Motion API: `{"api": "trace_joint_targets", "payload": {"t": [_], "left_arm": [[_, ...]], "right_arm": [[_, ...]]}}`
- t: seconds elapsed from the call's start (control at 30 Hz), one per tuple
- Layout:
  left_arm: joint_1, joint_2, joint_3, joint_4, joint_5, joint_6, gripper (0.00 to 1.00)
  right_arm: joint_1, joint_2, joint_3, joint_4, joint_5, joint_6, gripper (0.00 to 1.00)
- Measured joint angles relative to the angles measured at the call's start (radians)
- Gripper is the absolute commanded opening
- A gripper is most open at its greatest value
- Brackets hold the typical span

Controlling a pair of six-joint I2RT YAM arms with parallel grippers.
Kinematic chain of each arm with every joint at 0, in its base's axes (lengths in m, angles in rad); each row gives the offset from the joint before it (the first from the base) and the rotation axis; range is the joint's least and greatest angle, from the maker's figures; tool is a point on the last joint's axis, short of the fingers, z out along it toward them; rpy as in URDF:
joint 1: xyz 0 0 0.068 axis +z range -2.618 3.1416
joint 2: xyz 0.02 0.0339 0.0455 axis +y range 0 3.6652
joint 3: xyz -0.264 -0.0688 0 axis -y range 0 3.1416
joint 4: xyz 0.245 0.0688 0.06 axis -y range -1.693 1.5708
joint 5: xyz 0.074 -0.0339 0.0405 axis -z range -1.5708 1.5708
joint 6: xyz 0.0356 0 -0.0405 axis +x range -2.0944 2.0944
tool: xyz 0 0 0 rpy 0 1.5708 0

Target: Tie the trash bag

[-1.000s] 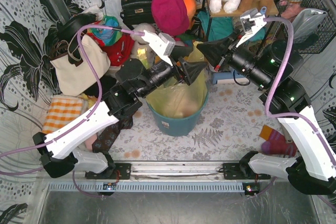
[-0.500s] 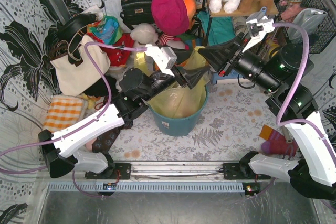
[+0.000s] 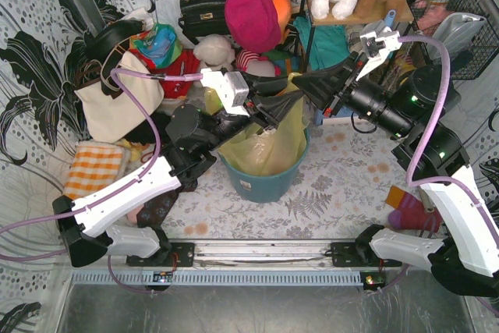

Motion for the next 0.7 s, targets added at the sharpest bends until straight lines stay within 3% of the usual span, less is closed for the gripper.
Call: {"api": "trace_joint_targets", "payload": {"t": [0.2,0.3,0.33,0.43,0.5,0.7], "left_arm": [[0.002,0.0,-0.002,-0.001,-0.002,-0.003,0.27],[0.005,0.0,-0.002,-0.004,-0.004,-0.008,0.04],[0.006,0.0,-0.002,-0.006,-0.004,-0.011,0.0],[0.007,0.0,-0.002,-0.016,-0.007,-0.017,0.0],[0.007,-0.003,-0.008,-0.018,-0.007,-0.021,0.0],[0.006,-0.063,-0.079,-0.019,0.042,-0.034,0.0]], "right_arm": [[0.0,0.0,0.0,0.0,-0.001,0.0,0.0],[0.0,0.0,0.0,0.0,-0.003,0.0,0.0],[0.0,0.0,0.0,0.0,-0.003,0.0,0.06],[0.0,0.001,0.0,0.0,-0.005,-0.001,0.3],[0.0,0.006,0.008,-0.003,-0.01,0.001,0.38],[0.0,0.066,0.097,-0.011,-0.021,0.005,0.45]]}}
